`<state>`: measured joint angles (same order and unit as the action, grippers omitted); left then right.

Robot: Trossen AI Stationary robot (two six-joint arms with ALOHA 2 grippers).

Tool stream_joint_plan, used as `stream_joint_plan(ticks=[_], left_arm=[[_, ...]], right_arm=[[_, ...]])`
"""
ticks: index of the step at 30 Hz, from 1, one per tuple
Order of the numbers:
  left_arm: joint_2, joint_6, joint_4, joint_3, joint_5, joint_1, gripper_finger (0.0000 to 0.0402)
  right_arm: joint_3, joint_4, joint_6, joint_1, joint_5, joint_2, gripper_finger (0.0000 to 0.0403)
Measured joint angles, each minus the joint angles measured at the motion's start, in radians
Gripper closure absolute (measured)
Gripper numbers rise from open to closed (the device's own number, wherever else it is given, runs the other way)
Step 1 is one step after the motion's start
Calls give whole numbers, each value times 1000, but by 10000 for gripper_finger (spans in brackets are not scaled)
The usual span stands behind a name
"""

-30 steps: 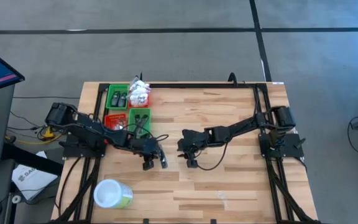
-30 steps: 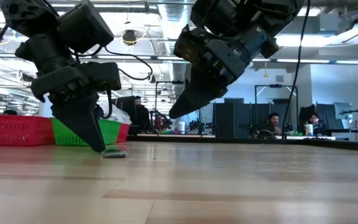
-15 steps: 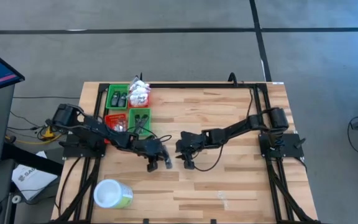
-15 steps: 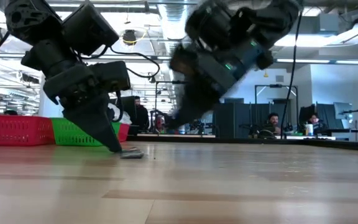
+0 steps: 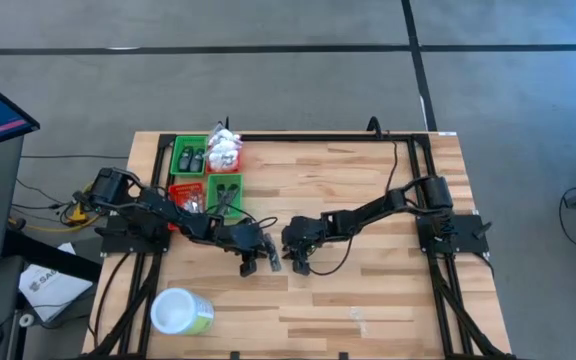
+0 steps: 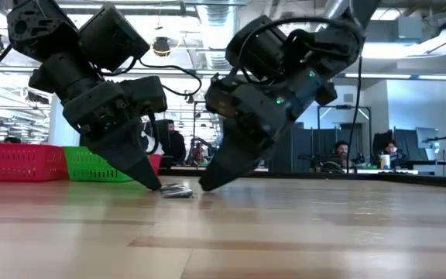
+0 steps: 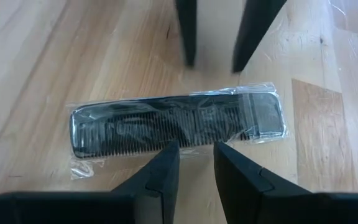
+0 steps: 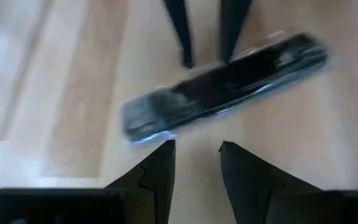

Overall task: Pick & Place Travel size toiletries
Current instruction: Put the black comb into the bottom green bin

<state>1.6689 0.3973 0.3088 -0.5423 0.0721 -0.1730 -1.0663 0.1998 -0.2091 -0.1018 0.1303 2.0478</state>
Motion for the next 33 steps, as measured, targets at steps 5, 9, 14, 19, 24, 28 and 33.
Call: stream_joint_plan(ticks=[5,9,14,19,24,28,33], left_arm=[[1,0,10,1,24,0,308],[2,0,13,2,48,1,308],[2,0,20,2,55,2,308],[2,0,24,2,56,2,308],[2,0,29,3,58,2,308],[2,0,31,3,58,2,308],[2,0,33,3,57,2,317]], right_arm=[[-1,88,-82,2,109,43,282],[-5,147,-147,8,155,86,282],[-5,168,-176,15,179,94,282],[-13,171,-222,25,181,93,282],[-47,165,-220,27,183,97,288],[-59,148,-192,26,184,99,333],[-59,126,-143,26,165,99,393]])
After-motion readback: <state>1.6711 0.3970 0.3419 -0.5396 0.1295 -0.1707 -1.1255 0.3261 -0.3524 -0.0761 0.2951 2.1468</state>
